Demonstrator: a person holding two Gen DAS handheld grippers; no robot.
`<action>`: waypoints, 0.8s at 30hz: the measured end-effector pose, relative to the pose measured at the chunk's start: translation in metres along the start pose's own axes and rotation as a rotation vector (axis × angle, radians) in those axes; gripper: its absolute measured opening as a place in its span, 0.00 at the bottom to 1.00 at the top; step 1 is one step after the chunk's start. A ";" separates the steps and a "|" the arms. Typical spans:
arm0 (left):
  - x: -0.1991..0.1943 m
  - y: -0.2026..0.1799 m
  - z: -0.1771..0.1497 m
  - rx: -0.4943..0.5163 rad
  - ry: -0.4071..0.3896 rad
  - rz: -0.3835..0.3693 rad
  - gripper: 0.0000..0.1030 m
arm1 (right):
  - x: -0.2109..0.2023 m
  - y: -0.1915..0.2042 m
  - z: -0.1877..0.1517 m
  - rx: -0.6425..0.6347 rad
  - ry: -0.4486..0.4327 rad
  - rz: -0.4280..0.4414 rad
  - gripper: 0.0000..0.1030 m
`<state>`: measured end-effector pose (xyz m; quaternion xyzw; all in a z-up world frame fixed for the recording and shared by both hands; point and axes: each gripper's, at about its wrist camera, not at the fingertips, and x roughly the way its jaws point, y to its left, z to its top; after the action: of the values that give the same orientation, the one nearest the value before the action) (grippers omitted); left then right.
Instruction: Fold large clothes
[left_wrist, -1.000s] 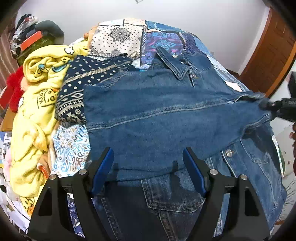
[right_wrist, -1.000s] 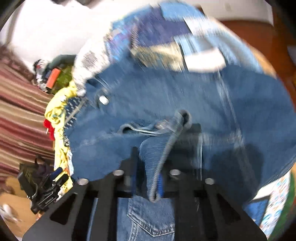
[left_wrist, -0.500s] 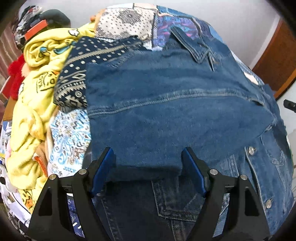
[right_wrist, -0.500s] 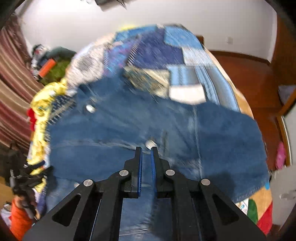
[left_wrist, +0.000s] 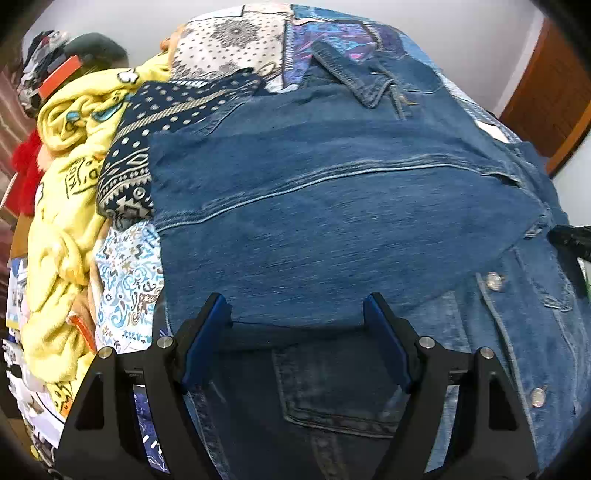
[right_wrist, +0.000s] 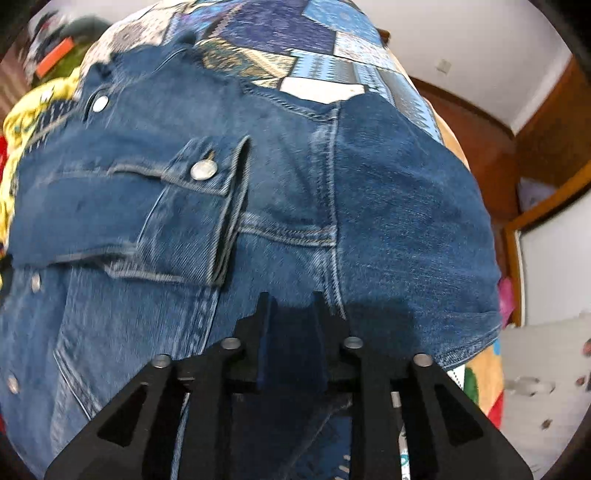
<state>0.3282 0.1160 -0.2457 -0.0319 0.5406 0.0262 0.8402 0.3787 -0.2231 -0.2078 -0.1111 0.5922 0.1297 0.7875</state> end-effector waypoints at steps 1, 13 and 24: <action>-0.004 -0.004 0.002 0.011 -0.007 -0.004 0.74 | -0.001 0.003 -0.002 -0.021 -0.004 -0.006 0.32; -0.047 -0.071 0.042 0.118 -0.120 -0.096 0.77 | -0.042 -0.037 -0.029 0.054 -0.133 -0.072 0.69; -0.018 -0.128 0.054 0.191 -0.091 -0.118 0.78 | -0.029 -0.147 -0.078 0.484 -0.075 0.164 0.70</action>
<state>0.3802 -0.0077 -0.2036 0.0178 0.4990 -0.0736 0.8633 0.3500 -0.3896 -0.1979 0.1337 0.5835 0.0518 0.7993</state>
